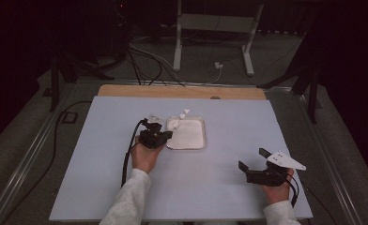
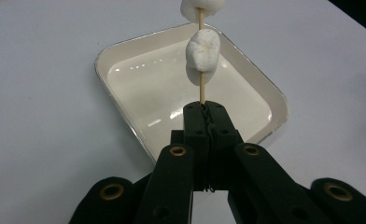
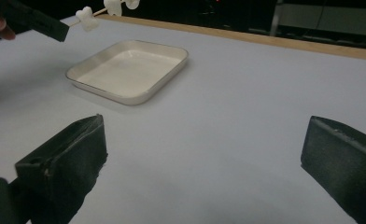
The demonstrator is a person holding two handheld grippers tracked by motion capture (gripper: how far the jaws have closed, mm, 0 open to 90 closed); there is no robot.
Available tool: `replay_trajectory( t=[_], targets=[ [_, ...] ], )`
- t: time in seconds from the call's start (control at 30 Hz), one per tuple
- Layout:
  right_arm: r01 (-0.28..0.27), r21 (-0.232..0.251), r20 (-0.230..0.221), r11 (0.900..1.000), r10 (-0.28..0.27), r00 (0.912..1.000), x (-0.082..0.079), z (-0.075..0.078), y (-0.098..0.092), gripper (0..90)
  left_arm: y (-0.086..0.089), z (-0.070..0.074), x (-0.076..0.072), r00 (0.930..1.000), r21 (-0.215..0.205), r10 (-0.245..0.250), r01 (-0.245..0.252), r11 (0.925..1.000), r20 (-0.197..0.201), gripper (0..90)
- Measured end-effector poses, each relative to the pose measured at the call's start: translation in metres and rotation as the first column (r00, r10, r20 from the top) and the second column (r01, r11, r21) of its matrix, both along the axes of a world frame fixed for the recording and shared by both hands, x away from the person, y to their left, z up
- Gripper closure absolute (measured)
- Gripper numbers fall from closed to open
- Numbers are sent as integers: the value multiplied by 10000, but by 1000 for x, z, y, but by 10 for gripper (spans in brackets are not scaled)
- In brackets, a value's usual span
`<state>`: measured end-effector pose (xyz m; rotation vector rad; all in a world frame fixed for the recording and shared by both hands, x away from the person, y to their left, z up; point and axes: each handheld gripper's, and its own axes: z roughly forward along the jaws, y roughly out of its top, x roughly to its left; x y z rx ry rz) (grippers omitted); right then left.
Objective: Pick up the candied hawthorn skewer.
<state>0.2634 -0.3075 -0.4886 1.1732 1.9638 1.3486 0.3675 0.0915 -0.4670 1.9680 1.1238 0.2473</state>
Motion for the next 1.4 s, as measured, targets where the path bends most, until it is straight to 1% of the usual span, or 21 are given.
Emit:
replay_trajectory(
  t=[0.1, 0.13, 0.2, 0.27, 0.33, 0.5, 0.63, 0.67, 0.7, 0.73, 0.8, 0.93, 1.0, 1.03, 1.07, 1.13, 1.2, 1.23, 1.27, 1.33, 1.4],
  targets=[
    [-69, 159, -85, 9998, 71, 9999, 2, 3, 1, 0, 5, 2, -4, 9999, -15, -79, 80, 10000, 114, 900],
    [-78, 225, -135, 9997, 81, 9999, 2, 4, 2, 0, 8, 3, -6, 9998, -119, -111, 113, 9999, 188, 900],
    [-204, 320, -118, 9993, 207, 9997, 4, 9, 3, 0, 14, 7, -13, 9990, -259, -187, 198, 9995, 405, 900],
    [-338, 483, -32, 9983, 340, 9994, 8, 16, 6, 0, 16, 8, -15, 9986, -264, -256, 269, 9993, 472, 900],
    [-480, 709, 27, 9963, 479, 9988, 14, 23, 10, 0, 20, 10, -22, 9970, -302, -383, 403, 9987, 670, 900],
    [-827, 860, 309, 9929, 803, 9963, 30, 43, 24, 0, 26, 13, -31, 9947, -354, -526, 559, 9978, 879, 900],
    [-1121, 833, 192, 9902, 1109, 9936, 45, 57, 38, 0, 29, 16, -40, 9915, -296, -732, 768, 9966, 1077, 900],
    [-1121, 833, 192, 9902, 1109, 9936, 45, 57, 38, 0, 30, 17, -42, 9904, -271, -814, 849, 9960, 1120, 900],
    [-1291, 887, 108, 9877, 1287, 9916, 51, 63, 45, 0, 30, 17, -44, 9893, -220, -876, 908, 9956, 1169, 900],
    [-1291, 887, 108, 9877, 1287, 9916, 51, 63, 45, 0, 31, 18, -46, 9886, -206, -901, 932, 9954, 1205, 900],
    [-1543, 916, 4, 9838, 1549, 9879, 61, 72, 55, 0, 33, 18, -49, 9867, -244, -960, 1000, 9947, 1314, 900],
    [-1875, 1034, -79, 9768, 1893, 9819, 75, 82, 68, 0, 36, 12, -53, 9840, -342, -1040, 1100, 9933, 1447, 900],
    [-1927, 966, -79, 9765, 1944, 9809, 78, 84, 72, 0, 37, 9, -55, 9836, -458, -1050, 1128, 9926, 1466, 900],
    [-2084, 924, -172, 9737, 2108, 9774, 84, 86, 81, 0, 38, 9, -55, 9839, -376, -1072, 1136, 9928, 1433, 900],
    [-2171, 911, -172, 9719, 2195, 9755, 86, 87, 84, 0, 38, 9, -55, 9836, -349, -1079, 1140, 9929, 1443, 900],
    [-2321, 1007, -334, 9675, 2364, 9711, 93, 90, 93, 0, 41, 10, -56, 9820, -534, -1052, 1148, 9920, 1569, 900],
    [-2395, 1032, -388, 9654, 2445, 9689, 95, 91, 96, 0, 43, 12, -57, 9809, -597, -1050, 1161, 9914, 1635, 900],
    [-2503, 1133, -454, 9615, 2566, 9654, 100, 93, 103, 0, 44, 12, -58, 9804, -626, -1027, 1146, 9914, 1682, 900],
    [-2503, 1133, -454, 9615, 2566, 9654, 100, 93, 103, 0, 45, 12, -59, 9801, -619, -1028, 1147, 9915, 1697, 900],
    [-2618, 1266, -533, 9568, 2701, 9613, 105, 95, 109, 0, 47, 12, -59, 9799, -672, -986, 1117, 9915, 1735, 900],
    [-2738, 1630, -666, 9479, 2875, 9555, 112, 99, 117, 0, 49, 12, -60, 9797, -677, -940, 1074, 9919, 1768, 900]
  ],
)
